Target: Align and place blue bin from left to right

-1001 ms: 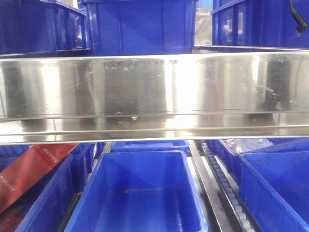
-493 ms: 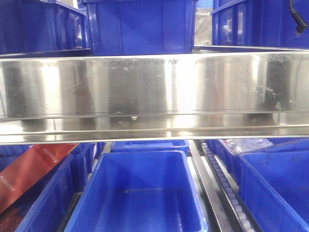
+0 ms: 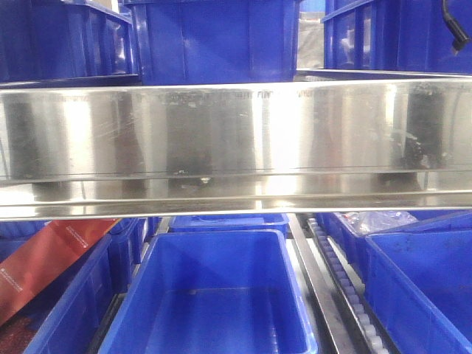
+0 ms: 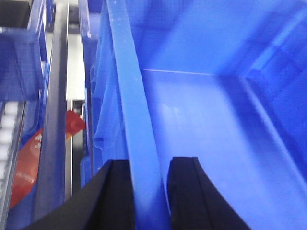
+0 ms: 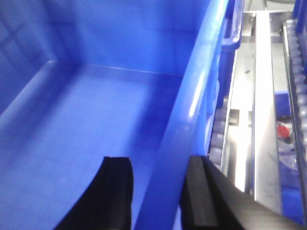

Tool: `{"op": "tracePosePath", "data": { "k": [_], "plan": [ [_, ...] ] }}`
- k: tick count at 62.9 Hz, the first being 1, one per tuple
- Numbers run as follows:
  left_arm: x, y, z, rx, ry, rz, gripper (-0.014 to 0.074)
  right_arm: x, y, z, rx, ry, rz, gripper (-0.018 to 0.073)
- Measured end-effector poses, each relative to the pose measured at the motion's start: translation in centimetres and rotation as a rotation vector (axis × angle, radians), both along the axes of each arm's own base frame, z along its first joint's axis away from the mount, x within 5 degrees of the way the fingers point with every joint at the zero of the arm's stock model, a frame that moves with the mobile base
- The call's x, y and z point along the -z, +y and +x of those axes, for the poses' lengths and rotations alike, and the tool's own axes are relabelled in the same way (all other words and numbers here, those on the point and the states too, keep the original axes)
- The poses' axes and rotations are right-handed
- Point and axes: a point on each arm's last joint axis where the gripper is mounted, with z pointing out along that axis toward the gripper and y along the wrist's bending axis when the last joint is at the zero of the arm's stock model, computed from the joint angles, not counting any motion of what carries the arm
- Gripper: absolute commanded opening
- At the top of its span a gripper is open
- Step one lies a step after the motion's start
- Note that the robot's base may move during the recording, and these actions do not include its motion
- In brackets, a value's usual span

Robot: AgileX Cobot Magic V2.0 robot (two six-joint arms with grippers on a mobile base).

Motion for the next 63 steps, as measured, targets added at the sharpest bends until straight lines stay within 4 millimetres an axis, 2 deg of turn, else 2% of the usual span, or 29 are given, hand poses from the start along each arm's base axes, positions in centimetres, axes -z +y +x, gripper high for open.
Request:
{"op": "tracePosePath", "data": {
  "k": [12,31,41,49,53,56,60,63],
  "plan": [
    [1.2,-0.2,1.2,0.004,0.040,0.002,-0.0111,0.6,-0.2,0.8,0.012,0.017,0.003,-0.0153],
    [6.4,-0.9,5.3,0.010,0.225,0.030,-0.0111,4.3,0.1,4.4,0.044,0.097,-0.040,-0.0153],
    [7.9,-1.1,6.3,0.008,0.261,0.057,-0.0111,5.8,0.8,5.9,0.048,0.094,-0.028,-0.0153],
    [8.2,-1.1,7.0,0.001,0.236,0.062,-0.0100,6.9,1.6,6.8,0.038,0.106,-0.021,-0.0153],
    [8.4,-1.2,7.1,0.002,0.241,0.063,-0.0055,7.7,1.8,7.2,0.038,0.122,-0.027,-0.0141],
    [8.5,-1.2,7.3,0.001,0.243,0.066,0.0015,8.1,1.9,7.4,0.038,0.129,-0.031,-0.0094],
    [8.7,-1.2,7.4,0.000,0.247,0.068,0.0147,8.3,2.0,7.6,0.038,0.132,-0.033,0.0007],
    [8.8,-1.2,7.4,0.003,0.248,0.071,0.0279,8.3,2.0,7.6,0.038,0.132,-0.033,0.0139]
  ]
}}
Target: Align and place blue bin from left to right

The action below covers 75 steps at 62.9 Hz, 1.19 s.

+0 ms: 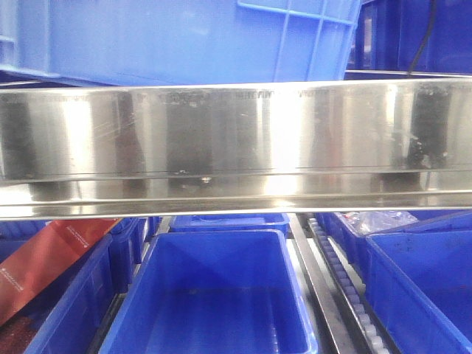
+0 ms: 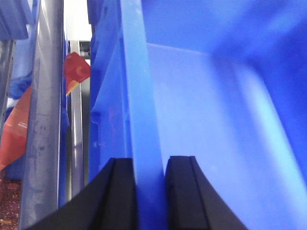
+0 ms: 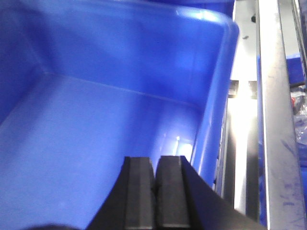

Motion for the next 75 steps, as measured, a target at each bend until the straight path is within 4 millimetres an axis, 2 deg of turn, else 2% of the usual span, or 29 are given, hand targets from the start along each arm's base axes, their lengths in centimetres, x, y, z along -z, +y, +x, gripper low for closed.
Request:
{"op": "tracePosePath", "data": {
  "k": [7,8,9,17,24,30,36,41,45,49,51,55,61,68,75],
  "plan": [
    [-0.1,0.0,0.0,0.002,-0.009,0.001,0.0610,-0.3,-0.1,-0.1,-0.001,-0.010,0.003,0.0510],
    [-0.2,0.0,0.0,0.002,-0.014,0.000,0.0631,-0.3,-0.1,-0.1,-0.001,-0.009,0.003,0.0551],
    [-0.2,0.0,0.1,0.001,-0.016,0.002,0.0612,-0.3,-0.1,-0.1,-0.001,-0.009,0.003,0.0584],
    [-0.6,0.0,-0.1,0.001,-0.025,0.012,0.0520,-1.1,-0.5,-0.5,0.003,-0.033,-0.004,0.0548],
    [-1.5,0.3,-0.6,-0.005,-0.035,0.031,0.0503,-2.2,-1.0,-1.3,0.005,-0.055,-0.007,0.0480],
    [-2.9,0.4,-1.2,-0.007,-0.075,0.032,0.0489,-3.7,-1.5,-2.4,0.003,-0.074,-0.002,0.0337],
    [-5.2,0.6,-2.5,-0.009,-0.141,0.021,0.0423,-4.9,-2.1,-3.7,-0.004,-0.079,-0.004,0.0118],
    [-7.2,0.9,-4.3,-0.008,-0.196,0.014,0.0264,-5.8,-2.6,-4.7,-0.008,-0.077,-0.010,-0.0066],
    [-8.8,1.2,-5.9,-0.009,-0.238,0.007,0.0113,-6.3,-2.9,-5.4,-0.011,-0.074,-0.016,-0.0155],
    [-10.0,1.4,-7.3,-0.010,-0.274,0.001,-0.0062,-6.7,-3.1,-5.9,-0.013,-0.075,-0.019,-0.0156],
    [-10.5,1.5,-7.8,-0.009,-0.287,0.001,-0.0112,-7.0,-3.3,-6.2,-0.013,-0.075,-0.022,-0.0150],
    [-11.4,1.6,-8.9,-0.008,-0.313,-0.002,-0.0111,-7.3,-3.6,-6.6,-0.011,-0.074,-0.033,-0.0151],
    [-11.5,1.9,-9.6,-0.016,-0.311,0.009,-0.0111,-7.7,-3.9,-7.1,-0.002,-0.083,-0.047,-0.0151],
    [-10.5,2.0,-9.5,-0.026,-0.265,0.035,-0.0111,-7.3,-4.4,-7.5,0.013,-0.084,-0.072,-0.0151],
    [-8.1,2.1,-9.1,-0.026,-0.169,0.072,-0.0111,-5.7,-4.5,-7.4,0.019,-0.070,-0.090,-0.0151]
  ]
}}
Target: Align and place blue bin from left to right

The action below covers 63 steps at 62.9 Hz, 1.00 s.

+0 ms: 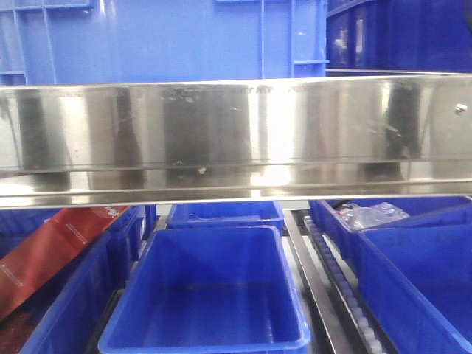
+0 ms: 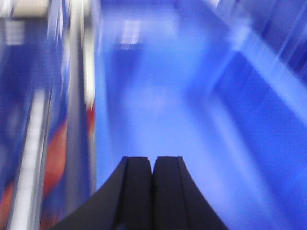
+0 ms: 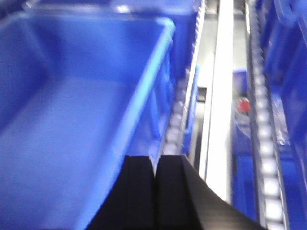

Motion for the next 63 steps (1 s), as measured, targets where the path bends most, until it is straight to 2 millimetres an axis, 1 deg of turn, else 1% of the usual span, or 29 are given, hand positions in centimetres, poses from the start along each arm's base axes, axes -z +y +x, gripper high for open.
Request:
{"op": "tracePosePath", "data": {
  "k": [6,8,10,11,13,18,22,23,24,27,30,31,32,33,34,37,41,42,43,44,45,46,48,50,51,53,54,57,63],
  "plan": [
    [1.5,0.1,-0.4,0.004,0.040,0.012,-0.0111,1.8,-0.2,-0.3,0.005,0.006,-0.007,-0.0151],
    [1.8,0.1,-0.7,0.004,0.036,0.011,-0.0111,2.3,-0.3,-0.4,0.009,-0.001,-0.006,-0.0151],
    [2.4,0.2,-1.0,0.005,0.021,0.010,-0.0111,3.5,-0.4,-0.6,0.009,0.002,-0.013,-0.0151],
    [2.4,0.2,-1.2,0.005,0.014,0.009,-0.0111,3.5,-0.6,-0.8,0.009,-0.014,-0.008,-0.0151],
    [2.6,0.3,-1.7,0.003,-0.008,0.011,-0.0111,4.3,-0.7,-1.1,0.010,-0.013,-0.012,-0.0151],
    [2.7,0.6,-3.3,0.000,-0.076,0.011,-0.0111,5.1,-1.4,-2.4,0.011,-0.062,-0.003,-0.0151],
    [3.3,0.9,-4.5,-0.002,-0.131,0.012,-0.0111,5.6,-2.0,-3.6,0.011,-0.108,0.003,-0.0151],
    [3.4,0.9,-4.8,-0.002,-0.144,0.010,-0.0111,6.0,-2.2,-3.8,0.011,-0.109,0.000,-0.0151],
    [3.5,1.0,-5.1,-0.003,-0.157,0.011,-0.0111,5.9,-2.4,-4.3,0.010,-0.128,0.004,-0.0151],
    [3.5,1.2,-6.4,-0.003,-0.204,0.008,-0.0111,6.0,-3.0,-5.4,0.014,-0.173,0.018,-0.0151],
    [4.2,1.4,-7.6,-0.002,-0.246,0.005,-0.0111,6.1,-3.6,-6.5,0.018,-0.209,0.031,-0.0151],
    [4.1,1.5,-8.2,-0.001,-0.266,0.004,-0.0111,5.9,-3.7,-6.9,0.019,-0.227,0.037,-0.0151],
    [4.5,1.6,-8.5,-0.001,-0.275,0.003,-0.0111,6.3,-4.0,-7.3,0.020,-0.235,0.037,-0.0151],
    [4.5,1.7,-9.2,-0.001,-0.293,0.002,-0.0111,6.0,-4.2,-7.7,0.021,-0.251,0.044,-0.0151],
    [4.9,1.7,-9.5,0.000,-0.301,0.001,-0.0111,6.4,-4.3,-8.0,0.019,-0.253,0.039,-0.0151],
    [5.4,1.9,-10.6,0.001,-0.333,-0.003,-0.0111,6.7,-4.9,-9.1,0.017,-0.288,0.039,-0.0151],
    [6.5,2.2,-12.6,0.003,-0.385,-0.007,-0.0111,7.1,-5.7,-10.8,0.017,-0.316,0.040,-0.0151],
    [6.6,2.3,-13.4,0.003,-0.405,-0.010,-0.0111,7.5,-5.9,-11.1,0.017,-0.315,0.040,-0.0151],
    [7.1,2.3,-13.7,0.004,-0.411,-0.011,-0.0111,7.5,-6.1,-11.6,0.018,-0.325,0.042,-0.0151],
    [7.2,2.5,-14.4,0.004,-0.431,-0.014,-0.0111,7.7,-6.3,-11.9,0.018,-0.330,0.043,-0.0151],
    [7.8,2.5,-14.7,0.004,-0.435,-0.015,-0.0111,8.2,-6.4,-12.2,0.018,-0.325,0.041,-0.0151],
    [7.8,2.6,-15.4,0.004,-0.454,-0.018,-0.0111,8.3,-6.6,-12.5,0.019,-0.330,0.043,-0.0151],
    [8.4,2.7,-16.2,0.005,-0.472,-0.019,-0.0111,8.6,-7.1,-13.5,0.021,-0.345,0.047,-0.0151],
    [9.2,2.9,-17.2,0.005,-0.493,-0.022,-0.0111,9.2,-7.3,-14.0,0.021,-0.345,0.045,-0.0151],
    [9.6,3.0,-17.8,0.006,-0.505,-0.024,-0.0111,9.4,-7.6,-14.7,0.023,-0.357,0.051,-0.0151],
    [10.5,3.1,-18.5,0.006,-0.513,-0.025,-0.0111,10.3,-7.9,-15.2,0.024,-0.351,0.048,-0.0151],
    [10.8,3.1,-18.9,0.006,-0.519,-0.026,-0.0111,10.3,-8.2,-15.7,0.026,-0.367,0.055,-0.0151],
    [12.1,3.3,-20.3,0.007,-0.542,-0.030,-0.0111,11.4,-8.7,-16.9,0.029,-0.380,0.059,-0.0151],
    [13.7,3.7,-22.6,0.006,-0.582,-0.034,-0.0111,13.2,-10.0,-19.3,0.040,-0.440,0.087,-0.0151]
  ]
}}
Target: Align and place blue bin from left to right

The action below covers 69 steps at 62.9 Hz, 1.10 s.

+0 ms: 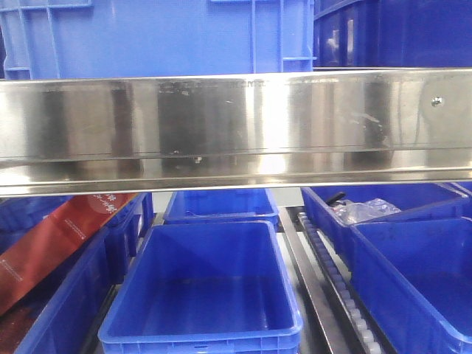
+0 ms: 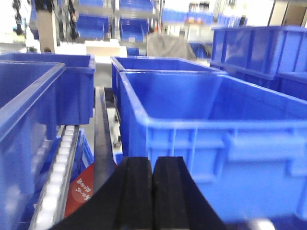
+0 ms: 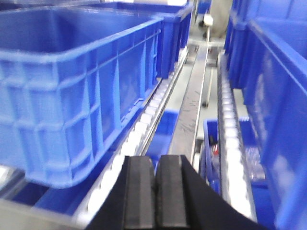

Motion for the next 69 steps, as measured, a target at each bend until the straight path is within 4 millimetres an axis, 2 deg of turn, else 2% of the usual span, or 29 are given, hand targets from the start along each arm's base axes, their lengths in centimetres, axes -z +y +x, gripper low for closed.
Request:
{"op": "tracePosePath", "data": {
  "k": [10,17,22,69],
  "plan": [
    [2.9,0.4,-2.6,-0.001,-0.019,-0.002,-0.0111,3.4,-1.9,-3.7,0.009,-0.111,0.026,-0.0153],
    [3.7,0.6,-3.5,-0.001,-0.035,-0.004,-0.0111,5.2,-2.7,-5.3,0.011,-0.146,0.040,-0.0153],
    [3.9,0.6,-3.9,-0.002,-0.047,-0.004,-0.0111,5.5,-3.0,-6.1,0.011,-0.176,0.053,-0.0153],
    [3.9,0.6,-3.9,-0.002,-0.047,-0.003,-0.0111,5.3,-3.3,-6.5,0.013,-0.215,0.069,-0.0153]
  ]
}}
